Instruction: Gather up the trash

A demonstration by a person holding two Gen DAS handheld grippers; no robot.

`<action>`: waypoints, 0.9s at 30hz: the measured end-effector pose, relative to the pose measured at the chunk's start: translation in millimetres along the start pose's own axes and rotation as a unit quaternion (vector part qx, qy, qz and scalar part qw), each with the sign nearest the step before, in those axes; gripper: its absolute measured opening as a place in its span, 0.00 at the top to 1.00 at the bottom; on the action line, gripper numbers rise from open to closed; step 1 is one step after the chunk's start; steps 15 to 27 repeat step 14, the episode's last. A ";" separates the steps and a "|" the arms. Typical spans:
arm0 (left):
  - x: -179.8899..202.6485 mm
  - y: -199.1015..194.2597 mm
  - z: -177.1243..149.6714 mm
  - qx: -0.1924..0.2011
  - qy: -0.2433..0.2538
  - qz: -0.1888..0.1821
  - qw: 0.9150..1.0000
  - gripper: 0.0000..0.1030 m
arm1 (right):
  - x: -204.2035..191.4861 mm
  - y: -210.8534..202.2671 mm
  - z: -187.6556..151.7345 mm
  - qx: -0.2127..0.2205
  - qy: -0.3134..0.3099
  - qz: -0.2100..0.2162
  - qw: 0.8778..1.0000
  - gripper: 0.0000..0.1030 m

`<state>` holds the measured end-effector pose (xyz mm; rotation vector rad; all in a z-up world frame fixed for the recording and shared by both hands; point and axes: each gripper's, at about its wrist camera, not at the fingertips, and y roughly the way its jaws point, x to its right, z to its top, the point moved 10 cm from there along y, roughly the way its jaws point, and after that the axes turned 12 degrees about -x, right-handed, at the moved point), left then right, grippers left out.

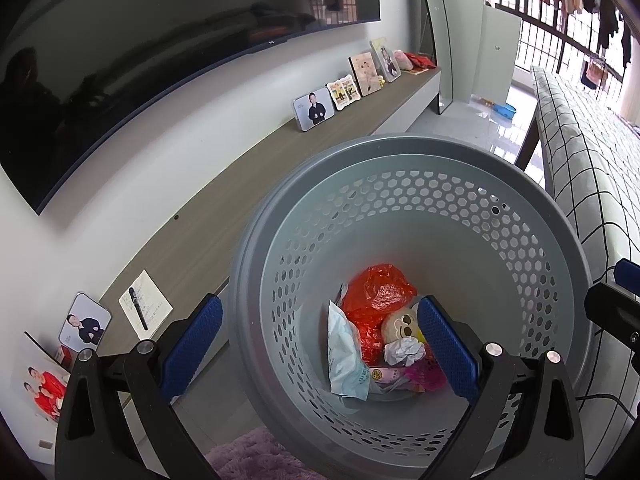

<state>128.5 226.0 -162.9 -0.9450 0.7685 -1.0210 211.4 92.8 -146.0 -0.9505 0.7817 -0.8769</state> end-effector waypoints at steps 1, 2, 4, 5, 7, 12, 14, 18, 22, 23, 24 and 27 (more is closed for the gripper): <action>-0.2 -0.1 0.0 0.000 0.000 0.000 1.000 0.07 | -0.1 0.2 0.4 0.000 0.000 0.000 1.000 0.31; -0.3 -0.2 0.2 0.000 0.000 0.000 1.000 0.07 | -0.2 0.1 0.5 0.000 0.000 0.000 1.000 0.31; -0.5 -0.6 0.4 0.001 0.000 -0.003 1.000 0.07 | -0.1 0.1 0.4 0.000 0.000 0.000 1.000 0.31; -1.1 -0.7 0.2 0.001 -0.001 -0.003 1.000 0.07 | -0.2 0.1 0.5 0.000 0.000 0.000 1.000 0.31; -1.9 -1.2 0.3 0.002 -0.003 -0.003 1.000 0.07 | -0.1 -0.1 0.1 0.000 0.000 0.000 1.000 0.31; -2.9 -1.4 -0.2 0.002 -0.004 -0.003 1.000 0.07 | -0.3 0.0 0.7 0.000 0.000 0.000 1.000 0.31; -3.5 -1.5 0.0 0.002 -0.004 -0.003 1.000 0.07 | -0.4 0.0 0.7 0.000 0.000 0.000 1.000 0.31; -3.5 -1.5 0.0 0.002 -0.004 -0.003 1.000 0.07 | -0.4 0.0 0.7 0.000 0.000 0.000 1.000 0.31; -3.5 -1.5 0.0 0.002 -0.004 -0.003 1.000 0.07 | -0.4 0.0 0.7 0.000 0.000 0.000 1.000 0.31; -3.5 -1.5 0.0 0.002 -0.004 -0.003 1.000 0.07 | -0.4 0.0 0.7 0.000 0.000 0.000 1.000 0.31; -3.5 -1.5 0.0 0.002 -0.004 -0.003 1.000 0.07 | -0.4 0.0 0.7 0.000 0.000 0.000 1.000 0.31; -3.5 -1.5 0.0 0.002 -0.004 -0.003 1.000 0.07 | -0.4 0.0 0.7 0.000 0.000 0.000 1.000 0.31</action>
